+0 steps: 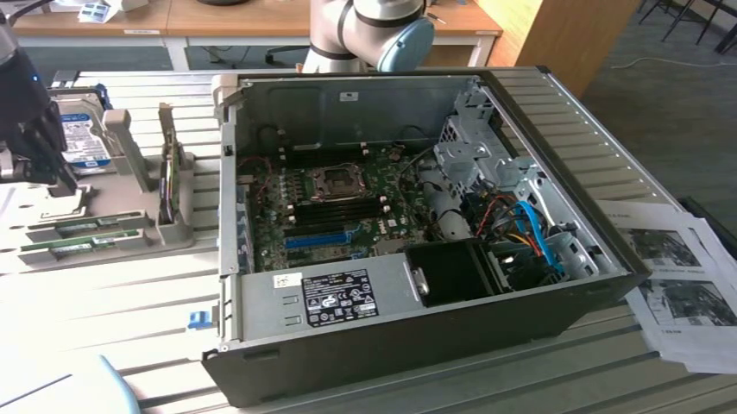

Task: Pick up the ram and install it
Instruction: 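Pick up the ram and move it above insertion slot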

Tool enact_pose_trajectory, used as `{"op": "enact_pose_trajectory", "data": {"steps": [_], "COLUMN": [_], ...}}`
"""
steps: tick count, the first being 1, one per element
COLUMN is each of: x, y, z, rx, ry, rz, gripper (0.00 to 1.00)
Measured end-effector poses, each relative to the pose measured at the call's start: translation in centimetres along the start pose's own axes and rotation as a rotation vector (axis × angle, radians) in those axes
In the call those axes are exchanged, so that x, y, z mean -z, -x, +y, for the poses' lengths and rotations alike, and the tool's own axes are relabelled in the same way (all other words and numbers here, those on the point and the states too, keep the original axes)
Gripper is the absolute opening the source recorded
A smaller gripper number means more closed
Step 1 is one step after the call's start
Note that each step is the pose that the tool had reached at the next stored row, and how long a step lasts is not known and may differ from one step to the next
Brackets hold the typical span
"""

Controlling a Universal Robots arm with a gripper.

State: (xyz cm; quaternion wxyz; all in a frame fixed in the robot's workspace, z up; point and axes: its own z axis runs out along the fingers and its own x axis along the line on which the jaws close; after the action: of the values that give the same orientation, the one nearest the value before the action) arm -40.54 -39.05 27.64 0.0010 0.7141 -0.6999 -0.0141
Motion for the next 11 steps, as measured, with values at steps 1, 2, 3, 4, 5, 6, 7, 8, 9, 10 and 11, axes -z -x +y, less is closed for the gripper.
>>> {"op": "enact_pose_trajectory", "data": {"steps": [1, 2, 3, 4, 5, 6, 7, 8, 9, 10, 11], "x": [-0.1, -0.2, -0.3, -0.41, -0.52, -0.63, -0.74, -0.85, -0.96, -1.06, -1.17], "y": [0.0, 0.0, 0.0, 0.0, 0.0, 0.0, 0.0, 0.0, 0.0, 0.0, 0.0], "z": [0.0, -0.01, -0.01, -0.01, -0.01, -0.01, -0.01, -0.02, -0.02, -0.02, -0.02], "rx": [0.0, 0.0, 0.0, 0.0, 0.0, 0.0, 0.0, 0.0, 0.0, 0.0, 0.0], "ry": [0.0, 0.0, 0.0, 0.0, 0.0001, 0.0, 0.0, 0.0001, -0.0001, 0.0, 0.0001], "rz": [0.0, 0.0, 0.0, 0.0, 0.0, 0.0, 0.0, 0.0, -0.0001, 0.0, 0.0], "gripper": [0.09, 0.09, 0.09, 0.09, 0.09, 0.09, 0.09, 0.09, 0.09, 0.09, 0.09]}}
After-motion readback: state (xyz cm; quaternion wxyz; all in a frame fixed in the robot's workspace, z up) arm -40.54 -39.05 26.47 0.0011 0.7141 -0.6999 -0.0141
